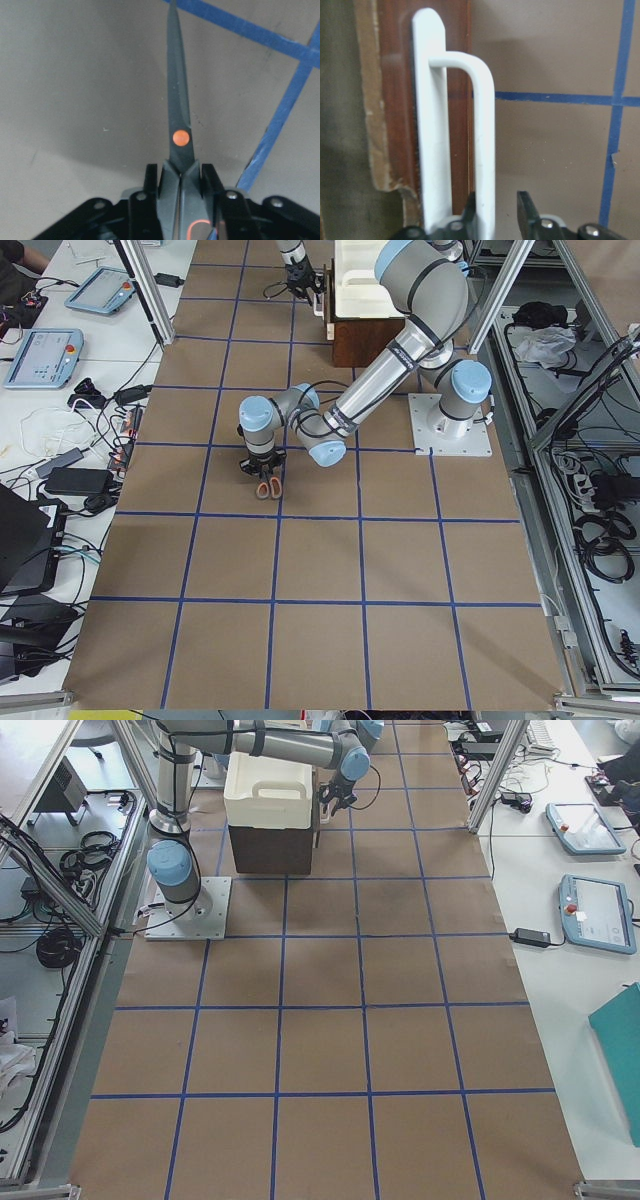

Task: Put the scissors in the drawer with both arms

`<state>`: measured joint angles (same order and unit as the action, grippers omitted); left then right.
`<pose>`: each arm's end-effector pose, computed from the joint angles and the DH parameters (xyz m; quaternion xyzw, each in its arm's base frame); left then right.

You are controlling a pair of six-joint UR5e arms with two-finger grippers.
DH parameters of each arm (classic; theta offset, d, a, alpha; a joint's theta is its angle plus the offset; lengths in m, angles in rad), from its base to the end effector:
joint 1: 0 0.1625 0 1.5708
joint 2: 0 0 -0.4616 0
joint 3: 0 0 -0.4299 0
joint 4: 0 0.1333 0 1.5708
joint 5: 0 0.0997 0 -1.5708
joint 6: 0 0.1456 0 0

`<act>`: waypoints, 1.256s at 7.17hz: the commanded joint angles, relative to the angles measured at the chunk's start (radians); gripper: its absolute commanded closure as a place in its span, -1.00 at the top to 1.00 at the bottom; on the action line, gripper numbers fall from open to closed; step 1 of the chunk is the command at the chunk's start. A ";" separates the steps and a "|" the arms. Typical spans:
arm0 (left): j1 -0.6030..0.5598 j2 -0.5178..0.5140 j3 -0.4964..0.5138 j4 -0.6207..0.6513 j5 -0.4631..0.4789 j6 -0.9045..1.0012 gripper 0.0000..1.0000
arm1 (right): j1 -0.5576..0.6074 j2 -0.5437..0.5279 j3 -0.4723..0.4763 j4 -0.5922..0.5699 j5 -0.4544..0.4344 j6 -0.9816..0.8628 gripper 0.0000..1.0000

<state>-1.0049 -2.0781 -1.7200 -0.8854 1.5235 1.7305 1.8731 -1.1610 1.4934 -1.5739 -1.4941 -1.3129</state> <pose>0.2402 -0.6396 0.1611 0.5500 0.8347 -0.0275 0.0035 0.3278 -0.5658 0.2760 -0.7080 0.6859 0.1250 0.1124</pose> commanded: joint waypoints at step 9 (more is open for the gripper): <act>-0.305 0.254 0.226 -0.503 0.035 -0.083 -1.00 | -0.054 0.173 -0.225 -0.076 0.011 -0.042 -0.35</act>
<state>-1.2588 -1.8559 -1.5157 -1.3311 1.5558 1.6749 1.8229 -1.0130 1.2876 -1.6203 -1.4850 -1.3504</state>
